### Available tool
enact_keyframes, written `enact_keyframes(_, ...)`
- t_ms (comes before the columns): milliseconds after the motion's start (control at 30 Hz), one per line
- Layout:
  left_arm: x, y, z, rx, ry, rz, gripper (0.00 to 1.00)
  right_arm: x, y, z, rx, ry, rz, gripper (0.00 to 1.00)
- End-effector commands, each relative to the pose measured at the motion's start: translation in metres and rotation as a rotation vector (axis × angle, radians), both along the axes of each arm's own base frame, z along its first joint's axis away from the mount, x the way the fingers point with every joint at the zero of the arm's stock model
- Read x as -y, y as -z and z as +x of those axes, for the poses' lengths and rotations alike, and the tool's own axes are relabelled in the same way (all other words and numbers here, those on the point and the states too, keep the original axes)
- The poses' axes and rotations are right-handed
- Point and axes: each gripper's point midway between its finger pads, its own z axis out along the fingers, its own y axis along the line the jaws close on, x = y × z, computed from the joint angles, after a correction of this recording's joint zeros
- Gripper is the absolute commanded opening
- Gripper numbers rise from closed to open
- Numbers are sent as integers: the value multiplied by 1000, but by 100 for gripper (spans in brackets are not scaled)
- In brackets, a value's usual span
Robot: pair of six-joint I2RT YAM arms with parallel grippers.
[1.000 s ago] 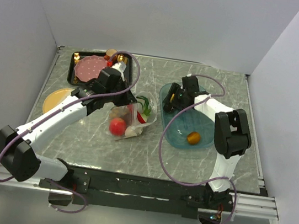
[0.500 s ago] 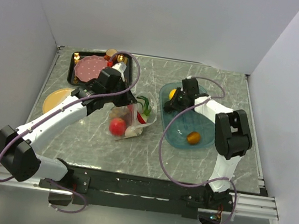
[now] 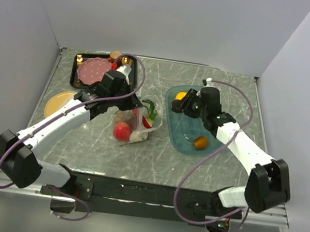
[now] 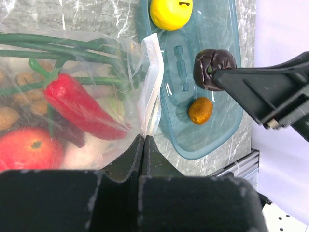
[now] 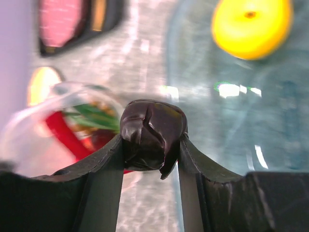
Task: Place the food in the zip-top bag and seal the zipper
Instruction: Place the fake vegetable in the zipper food storage bag.
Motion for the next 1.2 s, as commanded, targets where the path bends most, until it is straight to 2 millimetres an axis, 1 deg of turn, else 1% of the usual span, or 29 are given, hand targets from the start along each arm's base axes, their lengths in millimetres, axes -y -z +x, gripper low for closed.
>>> enact_keyframes(0, 4, -14, 5, 44, 8, -36, 1, -37, -12, -15, 4, -97, 86, 12)
enact_keyframes(33, 4, -13, 5, 42, 9, -34, 1, -46, -12, -17, 3, -118, 94, 12)
enact_keyframes(67, 5, -15, 5, 46, 10, -39, 1, -61, -3, -23, -29, -147, 105, 12)
enact_keyframes(100, 6, -15, 5, 43, 12, -43, 1, -71, 0, -26, -42, -176, 119, 12)
enact_keyframes(133, 7, -16, 5, 44, 14, -47, 1, -82, -5, -25, -34, -199, 129, 12)
enact_keyframes(167, 7, -17, 5, 46, 16, -52, 1, -92, 7, -26, -78, -204, 123, 12)
enact_keyframes(200, 7, -17, 5, 43, 14, -56, 1, -107, 6, -34, -84, -241, 128, 12)
enact_keyframes(233, 8, -18, 4, 44, 18, -59, 1, -117, -1, -31, -62, -252, 142, 12)
enact_keyframes(267, 8, -19, 4, 46, 19, -59, 1, -125, 6, -30, -68, -259, 131, 12)
enact_keyframes(300, 8, -18, 4, 43, 18, -59, 1, -137, 9, -35, -64, -276, 119, 13)
enact_keyframes(333, 9, -21, 4, 49, 22, -63, 1, -144, 6, -29, -55, -276, 109, 15)
enact_keyframes(367, 9, -20, 4, 49, 26, -66, 1, -152, 29, -28, -105, -290, 87, 18)
enact_keyframes(433, 11, -21, 3, 47, 35, -75, 1, -161, 39, -24, -145, -307, 80, 25)
enact_keyframes(467, 12, -21, 2, 43, 38, -80, 1, -162, 48, -22, -159, -316, 70, 28)
enact_keyframes(500, 12, -20, 2, 42, 38, -83, 1, -162, 47, -21, -153, -317, 64, 34)
enact_keyframes(533, 12, -19, 2, 40, 36, -83, 1, -158, 49, -22, -152, -312, 51, 49)
enact_keyframes(600, 10, -16, 0, 35, 31, -78, 1, -149, 33, -21, -95, -299, 38, 59)
enact_keyframes(633, 10, -17, 0, 37, 28, -79, 1, -142, 34, -24, -93, -283, 21, 71)
enact_keyframes(667, 8, -17, 2, 41, 14, -76, 1, -135, 19, -24, -49, -265, 13, 76)
enact_keyframes(700, 7, -18, 1, 46, 12, -77, 1, -131, 15, -26, -35, -260, 8, 78)
enact_keyframes(733, 7, -19, 2, 49, 10, -75, 1, -124, 17, -29, -32, -251, -3, 80)
enact_keyframes(767, 7, -19, 2, 50, 11, -74, 1, -120, 3, -32, 3, -246, 7, 84)
enact_keyframes(800, 7, -19, 3, 50, 10, -72, 1, -117, 1, -33, 14, -239, 7, 86)
enact_keyframes(833, 7, -19, 3, 49, 11, -70, 1, -113, 1, -35, 18, -234, 7, 87)
enact_keyframes(867, 7, -18, 4, 47, 11, -66, 1, -110, -7, -37, 38, -228, 13, 87)
enact_keyframes(967, 6, -18, 4, 47, 7, -62, 1, -94, -11, -37, 45, -180, -28, 87)
enact_keyframes(1067, 4, -20, 2, 53, 6, -62, 1, -65, -11, -28, 49, -87, -74, 87)
enact_keyframes(1100, 4, -19, 1, 53, 3, -60, 1, -48, -7, -19, 34, -49, -79, 90)
enact_keyframes(1167, 3, -18, 1, 51, 3, -56, 1, -27, -2, -6, 12, -1, -101, 93)
